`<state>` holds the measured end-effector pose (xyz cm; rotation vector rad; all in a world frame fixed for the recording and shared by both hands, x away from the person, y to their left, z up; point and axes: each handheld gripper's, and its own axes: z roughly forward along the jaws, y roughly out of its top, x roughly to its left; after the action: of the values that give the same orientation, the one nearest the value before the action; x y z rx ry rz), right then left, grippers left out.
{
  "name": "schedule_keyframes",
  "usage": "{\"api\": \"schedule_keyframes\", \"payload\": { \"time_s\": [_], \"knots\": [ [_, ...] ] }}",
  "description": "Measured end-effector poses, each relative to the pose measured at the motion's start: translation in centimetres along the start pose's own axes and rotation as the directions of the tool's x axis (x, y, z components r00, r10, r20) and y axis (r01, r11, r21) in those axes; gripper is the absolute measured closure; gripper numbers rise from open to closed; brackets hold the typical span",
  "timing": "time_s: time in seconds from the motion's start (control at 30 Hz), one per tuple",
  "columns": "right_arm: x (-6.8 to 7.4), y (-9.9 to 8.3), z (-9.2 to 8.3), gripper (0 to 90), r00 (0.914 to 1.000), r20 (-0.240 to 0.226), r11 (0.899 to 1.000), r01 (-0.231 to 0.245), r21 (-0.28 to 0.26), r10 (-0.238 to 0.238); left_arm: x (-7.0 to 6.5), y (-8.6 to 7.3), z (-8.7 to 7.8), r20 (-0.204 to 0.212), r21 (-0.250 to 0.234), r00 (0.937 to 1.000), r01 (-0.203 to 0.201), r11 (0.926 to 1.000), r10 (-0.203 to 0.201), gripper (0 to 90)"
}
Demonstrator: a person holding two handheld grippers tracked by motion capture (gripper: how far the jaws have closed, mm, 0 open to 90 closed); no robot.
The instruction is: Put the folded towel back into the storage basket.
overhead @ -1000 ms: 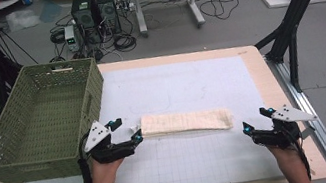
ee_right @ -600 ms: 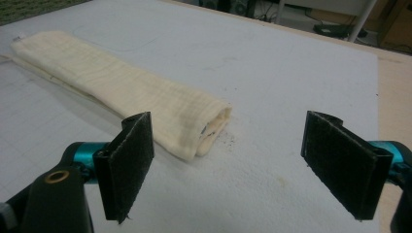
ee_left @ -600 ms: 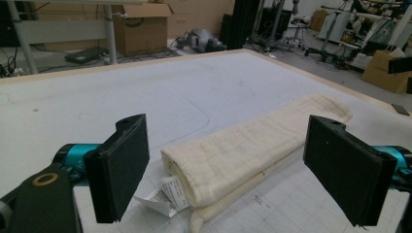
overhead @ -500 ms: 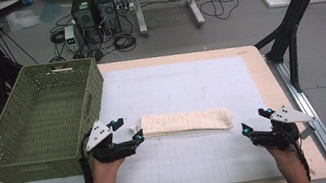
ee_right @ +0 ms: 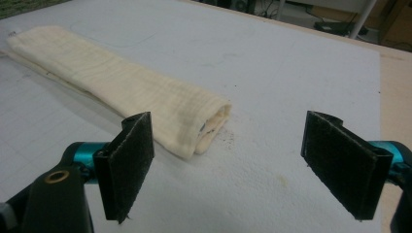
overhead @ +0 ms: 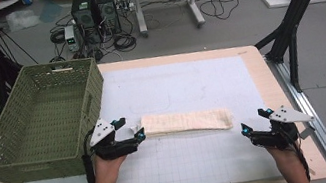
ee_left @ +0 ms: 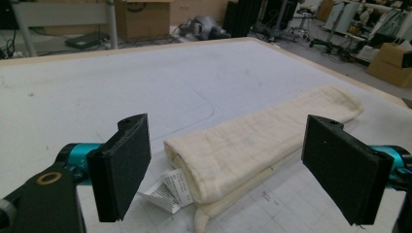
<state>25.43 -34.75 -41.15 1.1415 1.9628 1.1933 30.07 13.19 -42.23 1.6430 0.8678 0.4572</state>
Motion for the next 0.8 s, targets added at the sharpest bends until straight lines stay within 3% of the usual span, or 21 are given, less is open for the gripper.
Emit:
{"api": "schedule_keyframes", "payload": {
  "time_s": [0.13, 0.5, 0.67, 0.8],
  "knots": [
    [0.0, 0.0, -0.1, 18.0, 1.0, 0.002, 1.0, -0.004, -0.002, 0.004, 0.3, -0.1, 0.6, -0.014, 0.033, 0.9994, 0.031, 0.999, -0.03, 19.3],
    [0.0, 0.0, 0.0, 18.0, 1.0, -0.002, 1.0, -0.005, -0.003, 0.005, 0.7, 0.6, 1.4, -0.031, 0.049, 0.9988, 0.039, 0.998, -0.038, 19.6],
    [0.0, 0.0, 0.2, 18.0, 1.0, -0.005, 1.0, -0.005, 0.001, 0.005, 1.0, 0.7, 2.3, -0.044, 0.092, 0.9979, 0.05, 0.9945, -0.047, 20.3],
    [0.0, 0.0, 0.4, 18.1, 1.0, -0.005, 1.0, -0.004, 0.006, 0.004, 1.3, 0.3, 3.0, -0.057, 0.145, 0.9965, 0.069, 0.987, -0.061, 20.7]
  ]
}}
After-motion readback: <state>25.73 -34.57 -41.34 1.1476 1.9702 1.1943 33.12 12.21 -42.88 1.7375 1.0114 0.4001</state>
